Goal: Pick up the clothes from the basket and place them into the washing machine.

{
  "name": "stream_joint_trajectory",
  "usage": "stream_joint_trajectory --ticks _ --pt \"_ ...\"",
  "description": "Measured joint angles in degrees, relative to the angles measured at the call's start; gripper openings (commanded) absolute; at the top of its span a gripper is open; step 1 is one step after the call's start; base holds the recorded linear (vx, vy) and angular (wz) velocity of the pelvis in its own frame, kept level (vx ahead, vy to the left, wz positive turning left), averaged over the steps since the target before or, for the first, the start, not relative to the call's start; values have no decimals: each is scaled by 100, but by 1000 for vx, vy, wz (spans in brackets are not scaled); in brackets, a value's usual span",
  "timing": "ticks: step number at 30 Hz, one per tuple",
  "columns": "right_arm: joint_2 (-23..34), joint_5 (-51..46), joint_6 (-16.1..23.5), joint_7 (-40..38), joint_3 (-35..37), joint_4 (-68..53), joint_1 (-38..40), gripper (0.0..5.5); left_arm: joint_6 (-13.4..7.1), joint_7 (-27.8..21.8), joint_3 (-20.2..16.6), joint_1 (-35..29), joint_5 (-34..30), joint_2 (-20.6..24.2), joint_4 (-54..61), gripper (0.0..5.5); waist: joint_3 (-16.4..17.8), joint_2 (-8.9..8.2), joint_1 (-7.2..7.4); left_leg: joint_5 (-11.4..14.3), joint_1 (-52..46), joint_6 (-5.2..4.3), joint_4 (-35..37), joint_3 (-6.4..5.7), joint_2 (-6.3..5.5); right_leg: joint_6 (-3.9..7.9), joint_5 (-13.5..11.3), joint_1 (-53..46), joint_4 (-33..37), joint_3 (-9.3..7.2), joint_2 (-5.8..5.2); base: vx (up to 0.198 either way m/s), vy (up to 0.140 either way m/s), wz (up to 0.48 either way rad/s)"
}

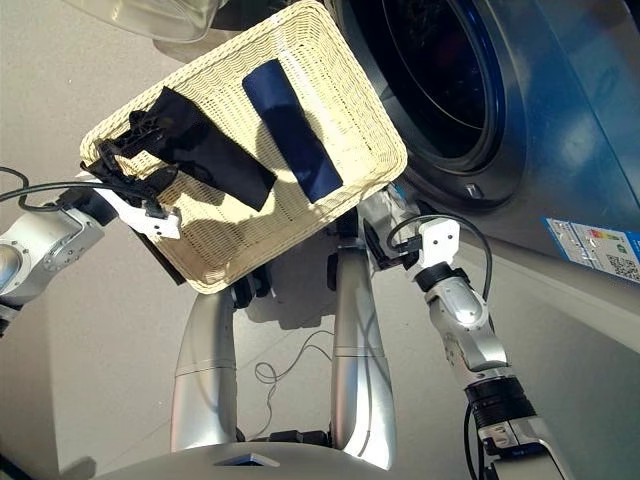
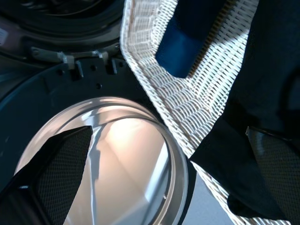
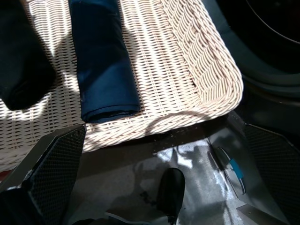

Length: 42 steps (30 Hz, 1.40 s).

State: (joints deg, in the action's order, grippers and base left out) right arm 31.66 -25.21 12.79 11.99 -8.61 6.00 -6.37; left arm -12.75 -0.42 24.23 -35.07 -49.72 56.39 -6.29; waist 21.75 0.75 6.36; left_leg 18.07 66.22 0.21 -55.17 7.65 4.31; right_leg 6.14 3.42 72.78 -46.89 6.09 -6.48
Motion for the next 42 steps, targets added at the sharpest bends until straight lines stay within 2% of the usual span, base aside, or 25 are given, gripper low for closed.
stream_joint_trajectory --ticks 4,6,19,27,31,35,36,37,41,42 --pt "5 0 -53 22 6 -7 19 550 212 -106 563 -690 -170 -420 -606 550 -3 2 19 0 5 1 -2 0 -1 0 -1 -1 5 0 0 0 0 0" --pt "5 0 -131 39 3 -14 15 550 321 -193 714 -882 -233 -680 -817 550 -4 1 26 2 10 3 -1 -2 0 1 -1 0 10 -2 0 0 0 0" --pt "4 -7 -399 217 -1 -17 19 550 950 -751 903 -1277 -255 -1560 -2278 550 -29 -40 294 29 45 46 -15 30 16 40 -47 0 110 18 21 0 0 0" --pt "2 -211 -502 370 -77 -19 57 550 1278 -875 962 -1659 20 -2210 -3487 550 -311 -135 305 39 55 52 -18 58 71 88 -91 -2 214 57 92 0 0 0" --pt "2 -219 -529 376 -86 -19 73 550 1361 -876 892 -1764 382 -2369 -3856 550 -364 -136 304 52 48 75 -19 58 71 88 -95 -8 216 59 95 0 0 0" --pt "3 -259 -531 412 -108 -19 80 550 1357 -876 864 -1843 523 -2406 -4029 550 -364 -135 304 53 47 77 -16 57 74 87 -97 -7 220 59 100 0 0 0" --pt "3 -294 -531 431 -127 -20 77 550 1354 -876 873 -1866 522 -2409 -4056 390 -364 -135 305 53 47 76 -14 57 74 87 -97 -7 224 59 100 0 0 0" --pt "3 -330 -531 443 -147 -20 77 550 1348 -877 935 -1886 521 -2408 -4106 0 -364 -135 306 53 47 76 -10 57 74 88 -99 -7 232 59 100 0 0 0" --pt "3 -337 -531 471 -213 -20 77 550 1321 -877 1100 -1873 521 -2476 -4350 0 -364 -136 308 54 56 76 6 56 79 91 -105 -4 262 55 101 0 0 0" --pt "-3 -349 -531 469 -229 -2 61 550 1298 -842 1089 -1823 522 -2468 -4417 0 -366 -126 258 54 68 78 8 53 78 92 -108 -2 270 52 98 0 0 0"
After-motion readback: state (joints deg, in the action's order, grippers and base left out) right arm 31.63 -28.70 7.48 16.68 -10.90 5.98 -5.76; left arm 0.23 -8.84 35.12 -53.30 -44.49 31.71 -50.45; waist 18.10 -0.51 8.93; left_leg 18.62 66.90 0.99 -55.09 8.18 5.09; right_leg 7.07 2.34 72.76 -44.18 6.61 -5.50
